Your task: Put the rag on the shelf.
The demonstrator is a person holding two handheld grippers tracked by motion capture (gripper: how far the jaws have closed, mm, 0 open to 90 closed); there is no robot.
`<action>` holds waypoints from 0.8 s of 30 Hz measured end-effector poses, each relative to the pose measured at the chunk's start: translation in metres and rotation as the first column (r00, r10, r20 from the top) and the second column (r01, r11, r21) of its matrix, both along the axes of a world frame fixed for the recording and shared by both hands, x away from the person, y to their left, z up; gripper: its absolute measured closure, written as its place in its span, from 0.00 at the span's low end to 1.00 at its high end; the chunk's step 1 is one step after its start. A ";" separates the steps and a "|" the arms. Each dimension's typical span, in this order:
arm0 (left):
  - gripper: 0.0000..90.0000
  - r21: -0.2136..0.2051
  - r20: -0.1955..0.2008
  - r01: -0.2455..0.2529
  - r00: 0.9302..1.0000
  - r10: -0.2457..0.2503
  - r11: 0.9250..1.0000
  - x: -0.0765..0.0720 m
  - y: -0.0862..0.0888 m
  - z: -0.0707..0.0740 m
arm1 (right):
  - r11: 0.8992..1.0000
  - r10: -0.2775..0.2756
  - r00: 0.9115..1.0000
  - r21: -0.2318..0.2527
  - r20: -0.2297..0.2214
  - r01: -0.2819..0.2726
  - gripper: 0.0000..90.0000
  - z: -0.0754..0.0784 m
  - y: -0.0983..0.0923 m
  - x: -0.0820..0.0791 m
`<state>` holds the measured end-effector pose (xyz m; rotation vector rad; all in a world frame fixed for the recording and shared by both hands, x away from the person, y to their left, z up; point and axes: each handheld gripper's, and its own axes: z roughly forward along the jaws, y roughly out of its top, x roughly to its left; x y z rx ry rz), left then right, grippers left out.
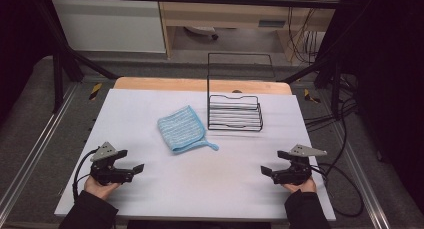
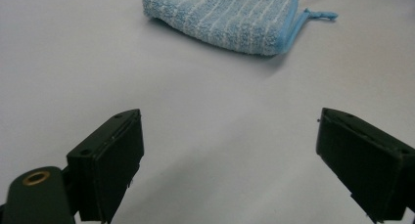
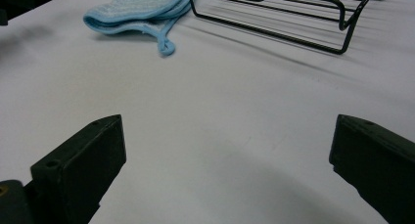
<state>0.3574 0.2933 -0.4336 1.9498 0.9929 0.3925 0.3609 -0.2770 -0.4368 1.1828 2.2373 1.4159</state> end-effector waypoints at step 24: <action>0.12 0.025 -0.020 0.000 1.000 0.000 1.000 0.011 -0.021 0.011 | 0.999 0.008 1.000 -0.039 -0.007 -0.009 0.01 -0.003 0.006 0.001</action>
